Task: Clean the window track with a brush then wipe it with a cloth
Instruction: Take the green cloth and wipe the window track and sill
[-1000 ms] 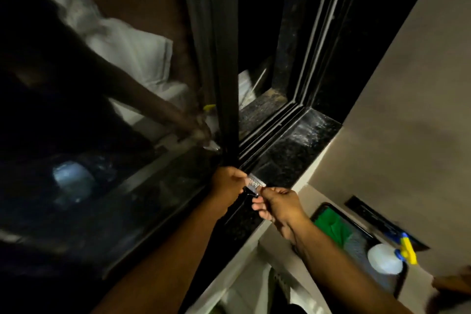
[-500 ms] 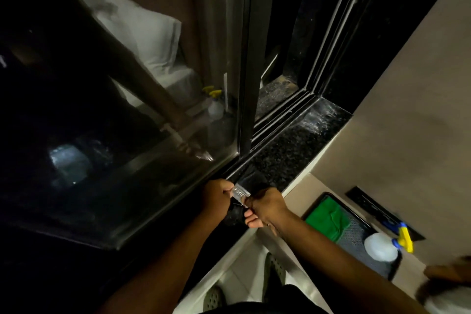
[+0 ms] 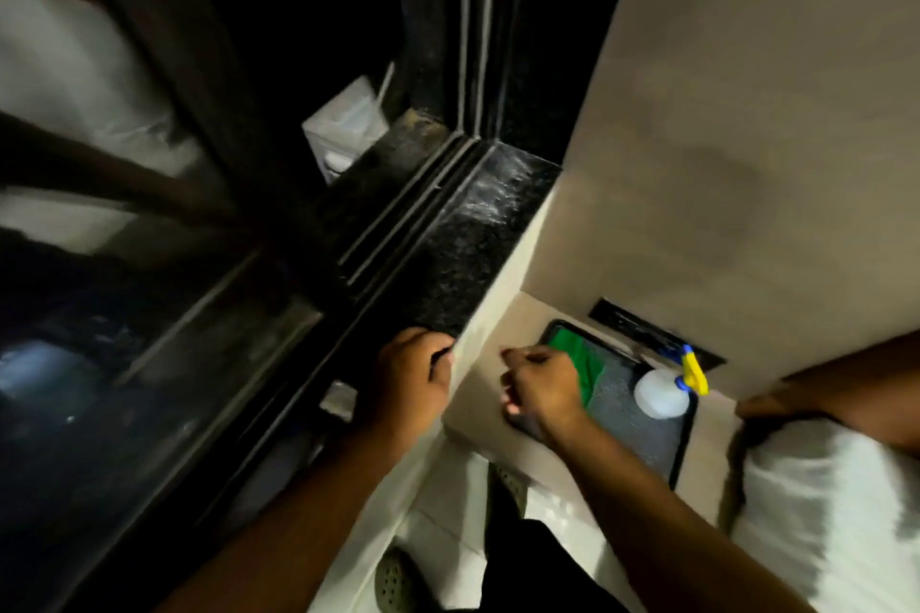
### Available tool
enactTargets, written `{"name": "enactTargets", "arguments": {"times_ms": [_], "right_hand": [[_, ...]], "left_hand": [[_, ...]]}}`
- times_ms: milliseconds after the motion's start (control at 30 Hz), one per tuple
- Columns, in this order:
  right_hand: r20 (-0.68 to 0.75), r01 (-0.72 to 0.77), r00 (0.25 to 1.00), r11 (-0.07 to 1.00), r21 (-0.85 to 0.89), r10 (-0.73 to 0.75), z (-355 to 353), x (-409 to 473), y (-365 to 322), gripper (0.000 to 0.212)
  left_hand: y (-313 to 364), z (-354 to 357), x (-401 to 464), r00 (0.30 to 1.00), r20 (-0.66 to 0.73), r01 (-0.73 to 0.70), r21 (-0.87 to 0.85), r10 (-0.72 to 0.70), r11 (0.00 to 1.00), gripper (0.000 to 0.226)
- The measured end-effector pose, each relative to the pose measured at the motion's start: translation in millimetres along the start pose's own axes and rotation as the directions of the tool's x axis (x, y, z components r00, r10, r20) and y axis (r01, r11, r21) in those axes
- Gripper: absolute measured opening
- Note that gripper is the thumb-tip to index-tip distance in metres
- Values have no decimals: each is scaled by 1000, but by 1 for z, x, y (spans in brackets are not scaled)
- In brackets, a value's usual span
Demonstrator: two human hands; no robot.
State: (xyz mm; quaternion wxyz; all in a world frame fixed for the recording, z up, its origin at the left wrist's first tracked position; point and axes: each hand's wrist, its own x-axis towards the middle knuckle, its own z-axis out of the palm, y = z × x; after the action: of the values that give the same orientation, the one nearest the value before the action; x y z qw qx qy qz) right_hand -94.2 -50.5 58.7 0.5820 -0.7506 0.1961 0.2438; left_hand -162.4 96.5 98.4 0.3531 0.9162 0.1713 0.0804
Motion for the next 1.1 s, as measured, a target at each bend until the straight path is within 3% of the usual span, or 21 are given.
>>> {"name": "enactTargets", "arguments": {"times_ms": [67, 233, 367, 600, 700, 800, 900, 967, 1100], "right_hand": [[-151, -75, 986, 997, -28, 70, -43, 38, 26, 28], [-254, -279, 941, 938, -206, 224, -101, 140, 118, 43], [-290, -367, 913, 887, -281, 287, -110, 216, 181, 51], [-344, -363, 905, 877, -315, 251, -93, 317, 243, 64], [-373, -338, 904, 884, -324, 209, -83, 334, 250, 65], [-366, -307, 911, 903, -300, 189, -77, 342, 251, 51], [-353, -276, 920, 923, -269, 172, -74, 334, 239, 43], [-369, -221, 923, 933, -284, 106, -74, 322, 221, 40], [-319, -110, 948, 955, -274, 18, -78, 273, 162, 44]], "left_hand": [[19, 38, 16, 997, 77, -8, -7, 9, 1000, 15], [36, 169, 55, 947, 239, -255, 160, 213, 954, 19], [-3, 292, 98, 854, 512, -52, 270, -98, 961, 21], [-95, 419, 130, 701, 622, 131, 369, -349, 920, 33], [-106, 440, 127, 709, 594, 163, 386, -380, 908, 35], [-103, 452, 126, 749, 529, 204, 388, -399, 899, 36], [-93, 451, 129, 697, 580, 282, 317, -421, 905, 40], [-79, 437, 132, 682, 608, 315, 257, -406, 914, 41], [-27, 367, 131, 716, 574, 329, 224, -397, 917, 39]]}}
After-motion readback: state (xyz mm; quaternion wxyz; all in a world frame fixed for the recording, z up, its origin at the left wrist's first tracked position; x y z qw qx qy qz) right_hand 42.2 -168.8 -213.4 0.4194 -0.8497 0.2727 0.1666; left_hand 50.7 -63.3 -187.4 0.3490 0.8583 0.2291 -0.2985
